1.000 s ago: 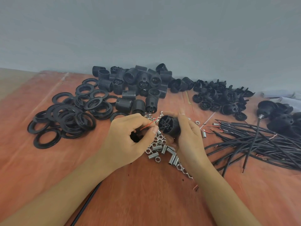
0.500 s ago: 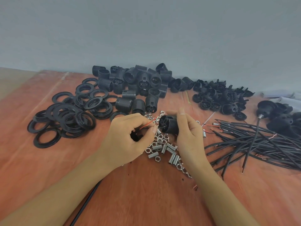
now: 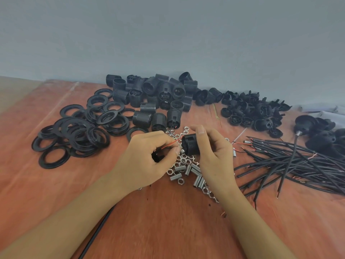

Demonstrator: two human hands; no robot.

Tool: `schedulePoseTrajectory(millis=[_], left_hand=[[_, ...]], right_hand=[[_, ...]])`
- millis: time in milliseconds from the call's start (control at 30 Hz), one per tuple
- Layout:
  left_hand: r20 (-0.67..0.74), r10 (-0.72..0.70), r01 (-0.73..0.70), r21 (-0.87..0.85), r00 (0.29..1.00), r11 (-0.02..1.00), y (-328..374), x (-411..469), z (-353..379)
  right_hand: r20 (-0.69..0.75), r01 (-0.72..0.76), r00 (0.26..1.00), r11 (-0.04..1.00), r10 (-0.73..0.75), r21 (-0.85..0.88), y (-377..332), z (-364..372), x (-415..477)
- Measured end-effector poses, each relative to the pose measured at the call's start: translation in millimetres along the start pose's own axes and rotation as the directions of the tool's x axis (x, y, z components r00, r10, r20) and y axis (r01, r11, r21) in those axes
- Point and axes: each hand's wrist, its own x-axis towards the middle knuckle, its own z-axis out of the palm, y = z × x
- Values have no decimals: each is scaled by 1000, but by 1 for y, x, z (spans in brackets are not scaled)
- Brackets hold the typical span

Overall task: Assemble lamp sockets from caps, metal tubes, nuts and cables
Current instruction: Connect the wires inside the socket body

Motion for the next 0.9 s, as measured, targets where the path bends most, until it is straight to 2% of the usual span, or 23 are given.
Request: schedulePoseTrajectory(millis=[600, 900], left_hand=[[-29, 56, -54, 74, 998, 996, -5, -1, 4], [-59, -3, 4, 12, 998, 1000, 1, -4, 10]], right_hand=[[-19, -59, 998, 994, 61, 92, 2, 5, -4], [-2, -72, 997, 992, 72, 102, 5, 17, -10]])
